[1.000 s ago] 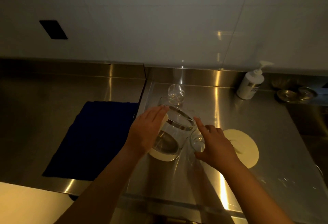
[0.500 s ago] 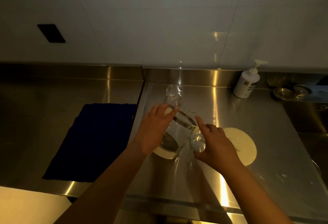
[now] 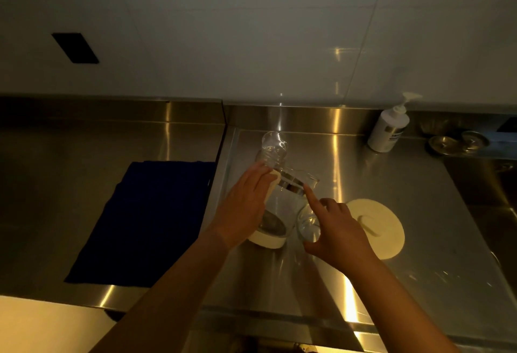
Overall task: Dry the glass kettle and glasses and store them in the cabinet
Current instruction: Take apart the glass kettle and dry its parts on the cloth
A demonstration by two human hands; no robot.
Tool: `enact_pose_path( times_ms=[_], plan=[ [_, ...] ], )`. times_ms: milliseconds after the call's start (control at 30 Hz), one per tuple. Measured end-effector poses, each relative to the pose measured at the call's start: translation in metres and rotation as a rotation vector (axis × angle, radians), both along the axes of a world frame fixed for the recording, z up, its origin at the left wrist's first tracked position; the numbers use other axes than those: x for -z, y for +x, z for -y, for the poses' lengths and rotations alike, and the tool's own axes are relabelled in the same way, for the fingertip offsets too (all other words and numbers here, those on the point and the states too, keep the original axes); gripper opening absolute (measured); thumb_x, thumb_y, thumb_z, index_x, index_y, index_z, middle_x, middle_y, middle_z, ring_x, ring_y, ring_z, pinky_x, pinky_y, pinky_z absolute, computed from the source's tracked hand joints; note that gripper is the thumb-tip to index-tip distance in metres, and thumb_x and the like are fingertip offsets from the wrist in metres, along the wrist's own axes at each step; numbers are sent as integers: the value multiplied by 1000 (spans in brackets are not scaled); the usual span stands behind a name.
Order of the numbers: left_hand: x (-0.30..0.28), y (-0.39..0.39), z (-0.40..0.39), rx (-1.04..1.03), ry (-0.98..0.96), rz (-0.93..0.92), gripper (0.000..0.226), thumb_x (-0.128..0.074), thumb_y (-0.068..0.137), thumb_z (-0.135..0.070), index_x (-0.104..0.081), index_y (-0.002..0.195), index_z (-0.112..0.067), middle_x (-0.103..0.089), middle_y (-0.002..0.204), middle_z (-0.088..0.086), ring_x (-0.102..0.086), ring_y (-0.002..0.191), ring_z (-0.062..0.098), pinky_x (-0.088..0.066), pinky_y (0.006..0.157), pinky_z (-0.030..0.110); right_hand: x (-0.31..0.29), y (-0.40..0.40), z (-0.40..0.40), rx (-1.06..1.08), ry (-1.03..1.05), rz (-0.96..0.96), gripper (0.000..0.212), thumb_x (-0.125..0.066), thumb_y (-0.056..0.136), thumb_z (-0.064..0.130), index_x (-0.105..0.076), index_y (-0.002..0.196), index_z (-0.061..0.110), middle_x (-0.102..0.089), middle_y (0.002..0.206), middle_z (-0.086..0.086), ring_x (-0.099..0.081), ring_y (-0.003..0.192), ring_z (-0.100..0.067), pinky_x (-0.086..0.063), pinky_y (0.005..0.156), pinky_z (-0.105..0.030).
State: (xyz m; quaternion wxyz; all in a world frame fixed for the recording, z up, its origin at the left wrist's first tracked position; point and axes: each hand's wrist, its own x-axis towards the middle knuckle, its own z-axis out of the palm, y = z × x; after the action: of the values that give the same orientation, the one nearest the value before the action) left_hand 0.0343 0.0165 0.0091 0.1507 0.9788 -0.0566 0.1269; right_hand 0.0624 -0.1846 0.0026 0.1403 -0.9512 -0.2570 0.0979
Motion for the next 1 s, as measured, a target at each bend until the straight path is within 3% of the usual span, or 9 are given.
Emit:
enact_pose_path(
  times_ms=[133,267,367,467,633,833,1000],
  plan=[
    [5,-4,-4,-2,134,-82,65,-68,81,-6,-44,139,-22,-24,154,-1,-7,145,25,-35,109,42,-1,-1,-6,-19,-16,0,112,-68,78,49,25,141,38,-30,146,-2,-30,131,-21,-41,96,-28],
    [0,-5,-9,-36,120,-19,60,-77,72,-2,-57,127,-13,-46,142,8,-34,136,31,-44,99,36,-4,-2,-14,-30,-28,12,114,-68,78,48,31,134,39,-28,147,-2,-30,131,-21,-41,98,-28],
    [-4,-6,-12,-1,54,42,57,-80,61,2,-63,116,-4,-57,128,14,-51,123,36,-55,85,45,-6,-4,-22,-24,-18,6,115,-70,77,48,28,137,40,-27,148,-3,-29,132,-21,-41,99,-30],
    [-7,-11,-22,-6,52,113,56,-78,60,8,-64,113,-1,-60,124,17,-54,119,37,-57,81,45,-7,-5,-31,-26,6,23,117,-70,76,47,29,136,39,-28,148,-3,-29,132,-22,-41,98,-30],
    [-19,-20,-56,-57,30,201,46,-78,60,13,-68,100,-5,-62,120,13,-55,118,36,-50,86,41,-8,-10,-59,-36,26,70,117,-71,74,47,25,140,42,-30,146,-2,-31,129,-20,-40,91,-27],
    [-31,-35,-101,34,106,255,23,-61,67,1,-68,88,-8,-65,114,12,-56,116,34,-51,85,38,-6,-23,-106,-77,69,80,119,-72,72,48,29,135,44,-33,143,0,-33,126,-19,-40,90,-26],
    [-32,-53,-139,-22,104,237,17,-63,74,-4,-68,90,-6,-65,112,14,-56,117,36,-51,88,41,-4,-36,-146,-126,86,64,118,-72,72,49,23,141,40,-31,146,-1,-31,129,-20,-40,96,-30]
  ],
)
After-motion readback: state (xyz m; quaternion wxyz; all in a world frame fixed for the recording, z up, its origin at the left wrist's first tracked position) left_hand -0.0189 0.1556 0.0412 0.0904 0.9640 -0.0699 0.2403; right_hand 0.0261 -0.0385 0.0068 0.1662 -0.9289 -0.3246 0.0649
